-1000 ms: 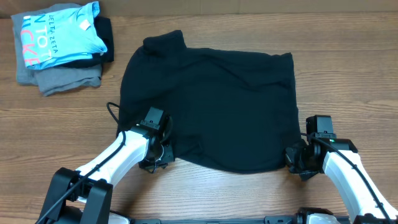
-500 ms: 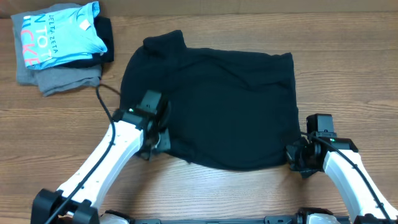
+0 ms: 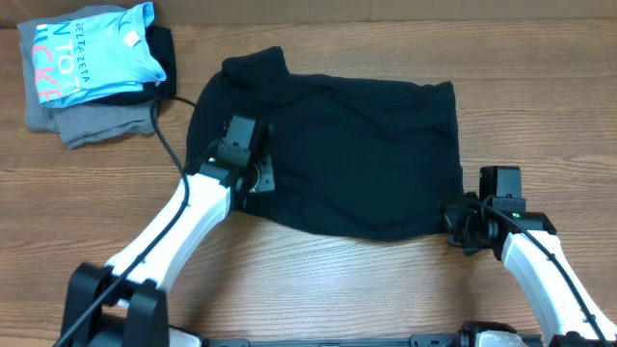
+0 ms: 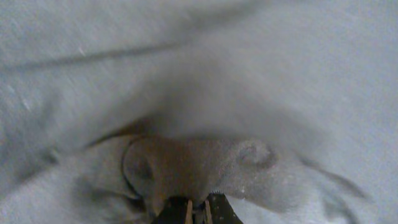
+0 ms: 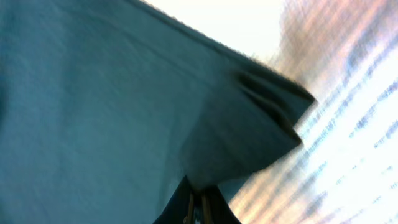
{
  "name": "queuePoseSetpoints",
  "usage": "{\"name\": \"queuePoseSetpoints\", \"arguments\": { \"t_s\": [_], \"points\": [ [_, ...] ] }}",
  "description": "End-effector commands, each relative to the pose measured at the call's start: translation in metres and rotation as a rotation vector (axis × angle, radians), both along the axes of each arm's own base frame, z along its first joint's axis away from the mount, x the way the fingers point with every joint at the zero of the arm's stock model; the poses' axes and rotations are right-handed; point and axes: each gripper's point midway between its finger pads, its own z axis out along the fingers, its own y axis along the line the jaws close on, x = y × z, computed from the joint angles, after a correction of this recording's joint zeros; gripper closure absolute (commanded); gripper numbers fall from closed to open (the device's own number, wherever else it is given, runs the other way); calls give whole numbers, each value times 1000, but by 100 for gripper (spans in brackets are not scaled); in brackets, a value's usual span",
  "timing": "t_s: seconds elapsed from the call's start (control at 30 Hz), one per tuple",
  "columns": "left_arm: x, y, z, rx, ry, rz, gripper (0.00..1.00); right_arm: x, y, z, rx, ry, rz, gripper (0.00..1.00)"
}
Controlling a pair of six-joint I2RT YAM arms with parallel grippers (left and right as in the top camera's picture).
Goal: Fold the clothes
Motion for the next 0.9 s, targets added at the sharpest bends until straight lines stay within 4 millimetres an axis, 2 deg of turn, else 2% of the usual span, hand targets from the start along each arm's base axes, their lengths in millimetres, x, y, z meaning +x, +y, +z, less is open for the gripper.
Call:
{"name": "queuePoseSetpoints", "arguments": {
  "t_s": [0.0, 0.07, 0.2, 0.37, 0.47, 0.67, 0.7, 0.73, 0.77, 0.8, 0.83, 0.87],
  "points": [
    [16, 32, -11, 114, -11, 73, 92, 18, -13, 11, -54, -61, -52, 96],
    [17, 44, -23, 124, 20, 104, 96, 24, -16, 9, -71, -73, -59, 96],
    [15, 69, -39, 128, 76, 167, 96, 40, -18, 5, -76, -113, -61, 96],
    [12, 100, -43, 126, 103, 251, 96, 59, -20, -1, -77, -160, -62, 96],
    [13, 107, -43, 111, 104, 271, 94, 67, -19, -5, -75, -176, -60, 96],
    [24, 106, -40, 92, 60, 274, 87, 81, -21, -8, -83, -219, -57, 96],
    [26, 106, -39, 89, 52, 275, 83, 84, -22, -8, -85, -227, -58, 96],
    [28, 104, -38, 78, 43, 271, 72, 86, -22, -7, -86, -235, -59, 96],
    [30, 101, -38, 62, 37, 262, 52, 88, -22, -6, -86, -247, -58, 91],
    [32, 97, -38, 42, 32, 250, 35, 91, -22, -5, -85, -257, -59, 72],
    [36, 91, -36, 16, 23, 217, 24, 95, -21, -1, -82, -278, -49, 39],
    [37, 89, -36, 7, 22, 205, 20, 97, -20, 1, -81, -289, -36, 26]
  ]
}}
